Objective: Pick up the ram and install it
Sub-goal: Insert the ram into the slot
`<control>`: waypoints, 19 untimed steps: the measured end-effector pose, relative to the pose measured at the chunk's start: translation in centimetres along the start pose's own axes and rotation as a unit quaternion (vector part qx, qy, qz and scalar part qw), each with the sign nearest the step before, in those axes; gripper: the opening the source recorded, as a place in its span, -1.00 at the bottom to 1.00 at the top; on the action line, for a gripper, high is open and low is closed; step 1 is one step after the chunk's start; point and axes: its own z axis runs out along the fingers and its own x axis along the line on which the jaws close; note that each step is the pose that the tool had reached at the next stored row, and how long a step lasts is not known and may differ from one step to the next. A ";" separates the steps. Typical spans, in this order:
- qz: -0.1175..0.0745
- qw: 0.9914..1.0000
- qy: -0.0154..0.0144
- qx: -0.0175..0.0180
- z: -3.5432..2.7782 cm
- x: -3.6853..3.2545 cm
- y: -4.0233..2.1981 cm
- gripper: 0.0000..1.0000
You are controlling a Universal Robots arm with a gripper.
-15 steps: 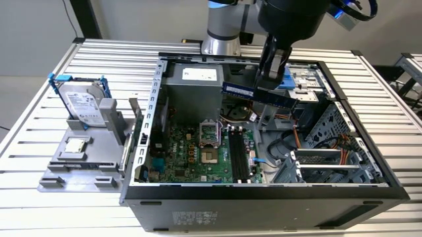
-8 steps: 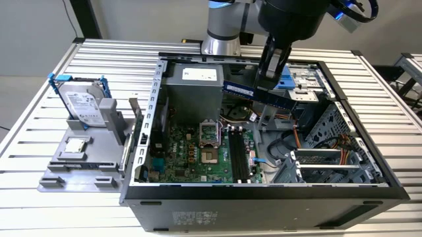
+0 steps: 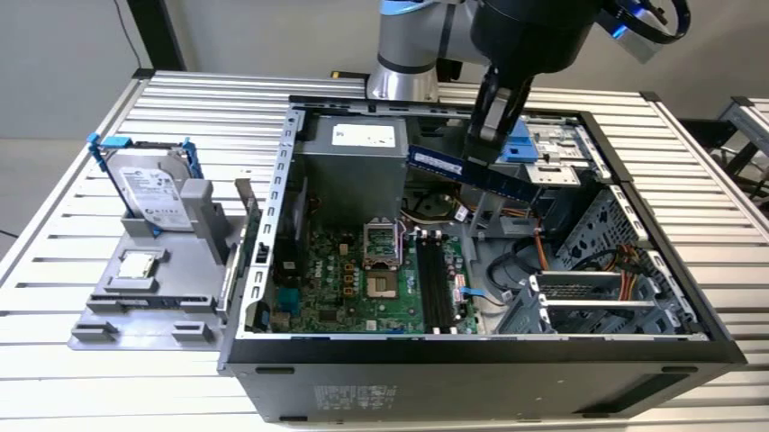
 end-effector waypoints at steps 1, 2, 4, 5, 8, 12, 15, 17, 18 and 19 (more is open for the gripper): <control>0.003 1.000 0.000 0.000 0.00 0.00 0.00 -1.00; 0.007 1.000 0.000 0.000 0.00 0.00 0.00 -1.00; 0.014 1.000 0.000 0.000 0.00 0.02 0.04 -1.00; 0.017 1.000 0.000 0.001 0.00 0.02 0.04 -1.00; 0.024 1.000 -0.001 0.001 0.00 0.01 0.03 -1.00; 0.032 0.999 -0.001 0.001 0.00 0.02 0.04 -1.00; 0.036 0.999 -0.002 0.001 0.00 0.03 0.06 -1.00; 0.037 0.999 -0.003 0.000 0.00 0.05 0.06 -1.00; 0.038 0.999 -0.003 0.000 0.00 0.05 0.06 -1.00; 0.039 0.999 -0.004 0.000 0.00 0.05 0.06 -1.00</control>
